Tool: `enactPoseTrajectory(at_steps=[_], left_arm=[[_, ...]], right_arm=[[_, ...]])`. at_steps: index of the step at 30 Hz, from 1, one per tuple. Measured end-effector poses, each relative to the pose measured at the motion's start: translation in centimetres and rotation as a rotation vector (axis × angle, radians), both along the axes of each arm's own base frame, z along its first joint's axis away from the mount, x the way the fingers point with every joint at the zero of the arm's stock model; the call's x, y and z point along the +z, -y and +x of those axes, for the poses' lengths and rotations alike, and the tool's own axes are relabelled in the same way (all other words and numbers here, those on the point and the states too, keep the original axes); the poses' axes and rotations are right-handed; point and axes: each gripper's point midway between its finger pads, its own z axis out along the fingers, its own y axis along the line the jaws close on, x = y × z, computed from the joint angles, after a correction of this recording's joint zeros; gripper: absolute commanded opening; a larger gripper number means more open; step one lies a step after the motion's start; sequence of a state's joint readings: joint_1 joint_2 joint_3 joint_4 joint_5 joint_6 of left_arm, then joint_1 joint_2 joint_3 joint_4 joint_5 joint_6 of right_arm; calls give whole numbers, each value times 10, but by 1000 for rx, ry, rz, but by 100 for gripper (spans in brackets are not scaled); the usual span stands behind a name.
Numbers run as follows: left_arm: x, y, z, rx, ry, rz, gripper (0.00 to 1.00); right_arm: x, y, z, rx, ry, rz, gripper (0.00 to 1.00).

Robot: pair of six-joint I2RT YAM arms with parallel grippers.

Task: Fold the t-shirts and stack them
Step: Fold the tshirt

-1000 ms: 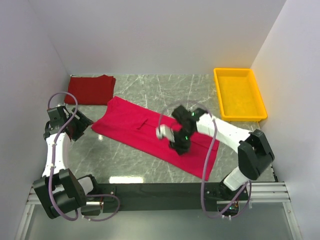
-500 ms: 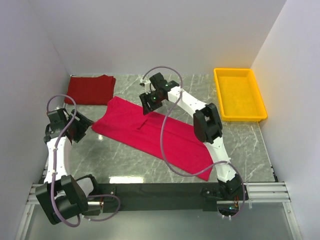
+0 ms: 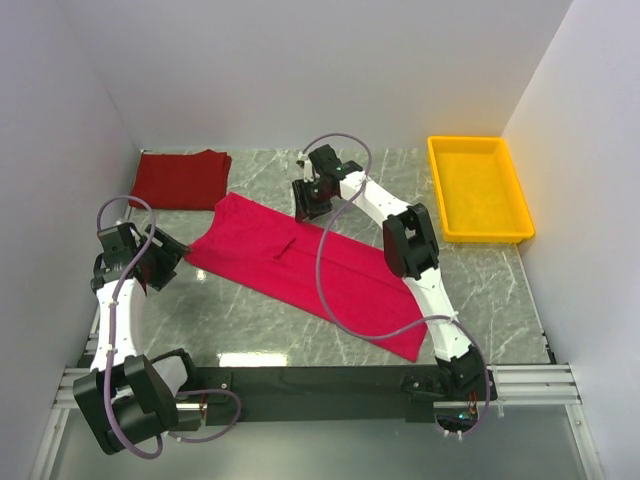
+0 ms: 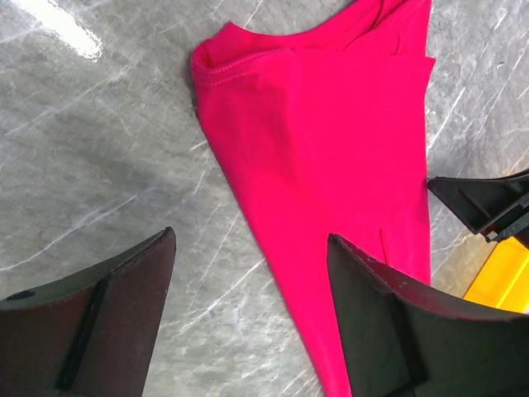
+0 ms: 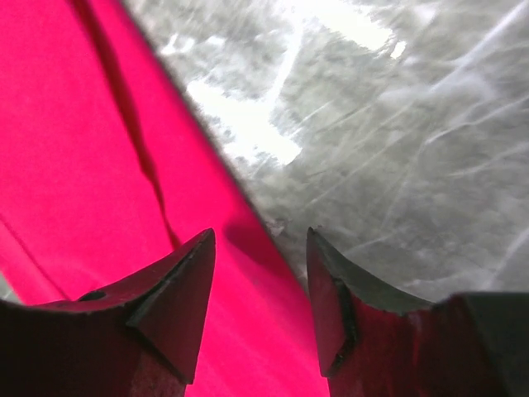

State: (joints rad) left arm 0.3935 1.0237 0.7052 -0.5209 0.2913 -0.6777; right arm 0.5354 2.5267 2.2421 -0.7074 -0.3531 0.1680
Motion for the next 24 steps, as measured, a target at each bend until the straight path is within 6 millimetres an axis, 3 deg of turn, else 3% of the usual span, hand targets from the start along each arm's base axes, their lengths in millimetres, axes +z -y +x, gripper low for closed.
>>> enactPoseTrajectory(at_steps=[13, 24], left_arm=[[-2, 1, -1, -2, -4, -4, 79], [-2, 2, -1, -6, -3, -8, 79]], right_arm=[[0, -6, -11, 69, -14, 13, 45], [-7, -4, -12, 79, -15, -3, 14]])
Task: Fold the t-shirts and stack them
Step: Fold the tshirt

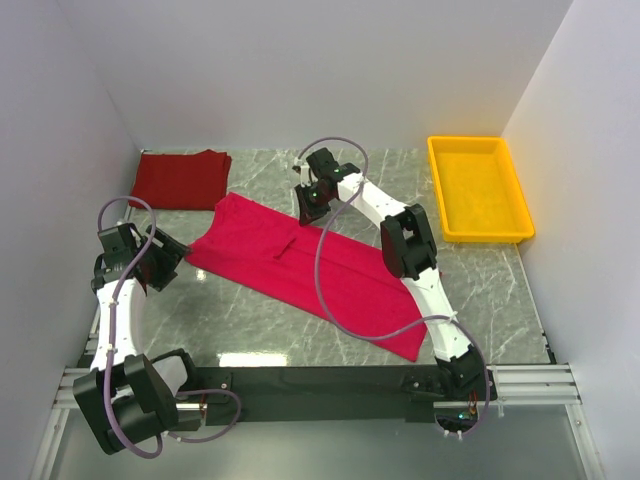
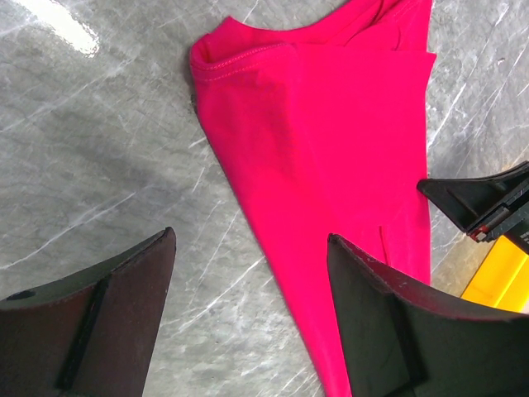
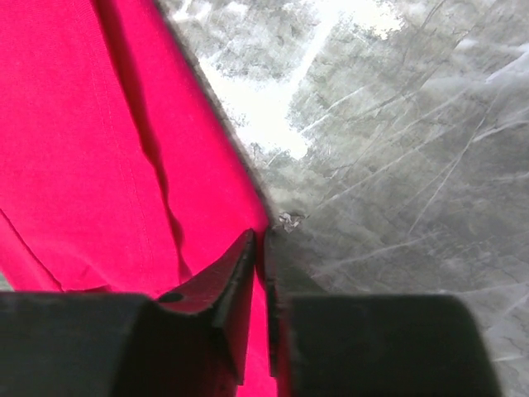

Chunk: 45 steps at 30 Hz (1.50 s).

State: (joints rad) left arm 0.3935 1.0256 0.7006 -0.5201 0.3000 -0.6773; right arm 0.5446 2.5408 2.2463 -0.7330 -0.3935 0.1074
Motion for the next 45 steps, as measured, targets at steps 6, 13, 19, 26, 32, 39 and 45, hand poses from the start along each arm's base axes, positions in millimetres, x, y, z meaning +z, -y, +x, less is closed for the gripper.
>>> enactPoseTrajectory(at_steps=[6, 13, 19, 26, 32, 39, 45], left_arm=[[0, 0, 0, 0, -1, 0, 79], [-2, 1, 0, -2, -7, -6, 79], [-11, 4, -1, -12, -28, -28, 79], [-14, 7, 3, -27, -19, -46, 79], [-16, 12, 6, -44, -5, -82, 78], [-21, 26, 11, -98, 18, -124, 78], [-19, 71, 31, -235, 46, -125, 77]], right_arm=[[0, 2, 2, -15, -16, 14, 0], [3, 19, 17, -80, -39, 47, 0], [5, 58, 48, -195, -39, 65, 0], [5, 114, 83, -343, -20, 60, 0], [3, 159, 106, -480, 4, 23, 0], [3, 181, 118, -561, 21, 7, 43], [13, 187, 110, -509, 69, -32, 56]])
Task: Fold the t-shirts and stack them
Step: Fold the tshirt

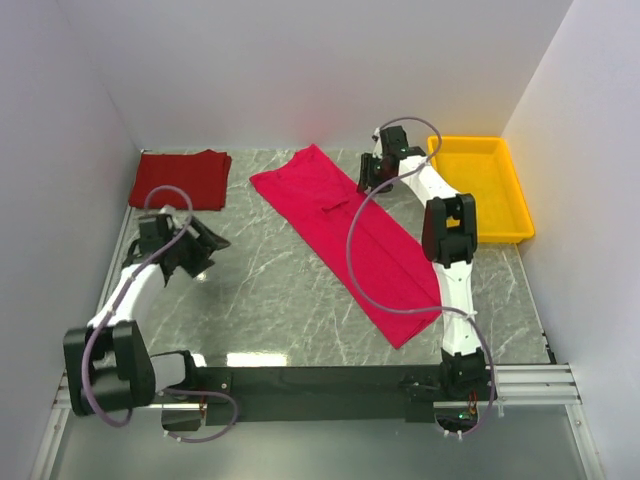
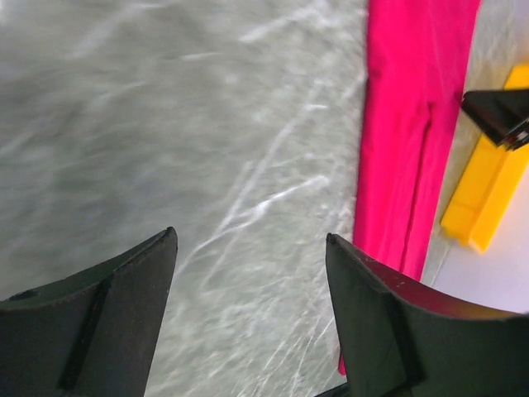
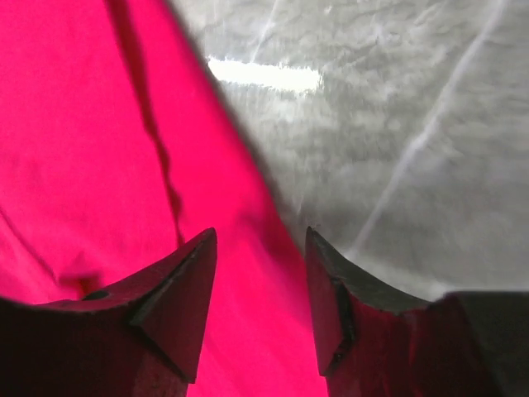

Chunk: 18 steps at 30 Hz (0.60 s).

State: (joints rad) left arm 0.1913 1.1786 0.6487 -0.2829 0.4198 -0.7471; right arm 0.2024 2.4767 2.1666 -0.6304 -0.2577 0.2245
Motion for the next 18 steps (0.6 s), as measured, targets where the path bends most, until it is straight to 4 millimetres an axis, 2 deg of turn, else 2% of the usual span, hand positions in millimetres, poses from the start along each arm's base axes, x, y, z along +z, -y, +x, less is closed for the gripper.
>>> enactPoseTrajectory(at_steps=[2, 4, 6, 10, 13, 15, 18], left_arm=[[0, 17, 13, -42, 9, -1, 76], [1, 32, 29, -68, 19, 4, 74], [-1, 45, 49, -77, 20, 6, 73], [-9, 68, 97, -64, 25, 10, 67], [-20, 80, 135, -27, 17, -1, 64], [-31, 84, 159, 7, 8, -1, 62], [-46, 85, 190, 57, -8, 5, 59]], right_arm=[[13, 5, -6, 37, 28, -33, 58], [34, 8, -11, 88, 71, -62, 60], [64, 12, -21, 158, 134, -86, 60], [130, 15, -62, 323, 281, -97, 60], [164, 18, -96, 401, 362, -94, 60], [178, 20, -114, 437, 400, -90, 60], [179, 26, -134, 460, 406, -78, 60]])
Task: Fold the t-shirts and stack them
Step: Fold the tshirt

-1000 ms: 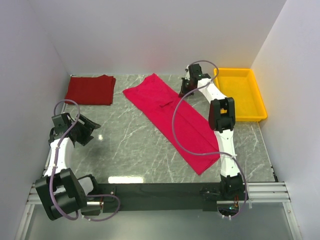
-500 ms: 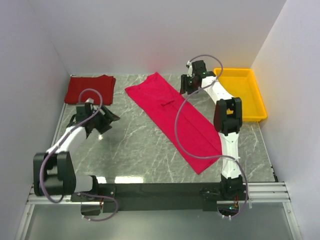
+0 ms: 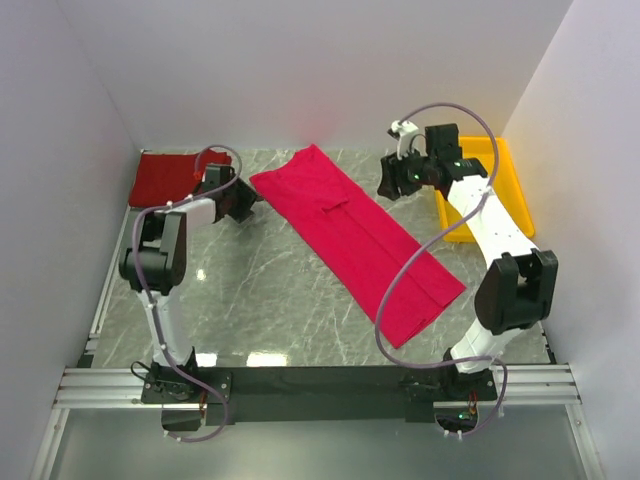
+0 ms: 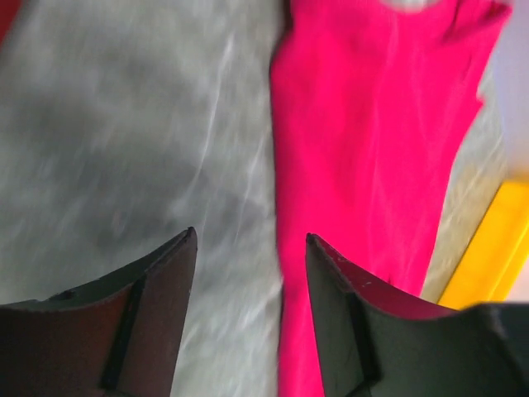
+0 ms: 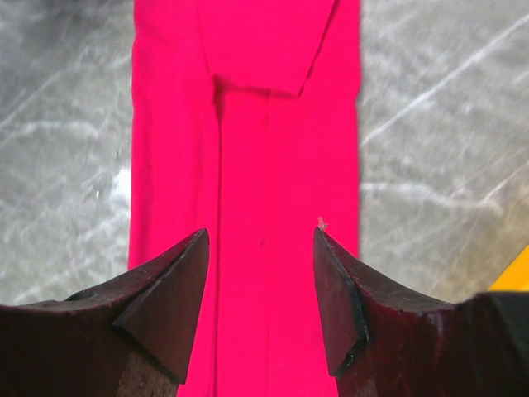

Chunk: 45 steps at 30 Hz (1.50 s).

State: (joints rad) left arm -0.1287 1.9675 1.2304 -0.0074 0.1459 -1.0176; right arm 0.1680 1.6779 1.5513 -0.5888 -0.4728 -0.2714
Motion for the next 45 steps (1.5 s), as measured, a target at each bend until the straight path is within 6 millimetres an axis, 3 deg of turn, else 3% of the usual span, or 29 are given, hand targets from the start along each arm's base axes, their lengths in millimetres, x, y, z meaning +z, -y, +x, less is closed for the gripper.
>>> enactPoseTrajectory(at_steps=[7, 9, 12, 19, 22, 30, 37, 42, 45], left_arm=[[-13, 5, 59, 53, 18, -27, 51], [-14, 8, 67, 54, 19, -33, 49], [-16, 11, 75, 53, 17, -40, 41], [-25, 16, 79, 35, -15, -50, 9], [-26, 17, 79, 27, -20, -49, 1], [-25, 1, 80, 22, -25, -21, 1], [-19, -41, 95, 37, -42, 22, 1], [-24, -58, 101, 37, -55, 22, 2], [-23, -58, 101, 23, -56, 24, 16]], right_arm=[[-14, 18, -19, -18, -45, 14, 60], [-14, 22, -23, -30, -49, 20, 60], [-9, 25, -27, -40, -41, 29, 60], [-2, 33, -27, -71, -29, 47, 61], [-2, 35, -27, -84, -33, 53, 61], [-2, 36, -26, -84, -33, 55, 61], [-2, 35, -26, -82, -32, 56, 61], [-4, 35, -27, -78, -35, 53, 61], [-6, 36, -27, -58, -26, 38, 61]])
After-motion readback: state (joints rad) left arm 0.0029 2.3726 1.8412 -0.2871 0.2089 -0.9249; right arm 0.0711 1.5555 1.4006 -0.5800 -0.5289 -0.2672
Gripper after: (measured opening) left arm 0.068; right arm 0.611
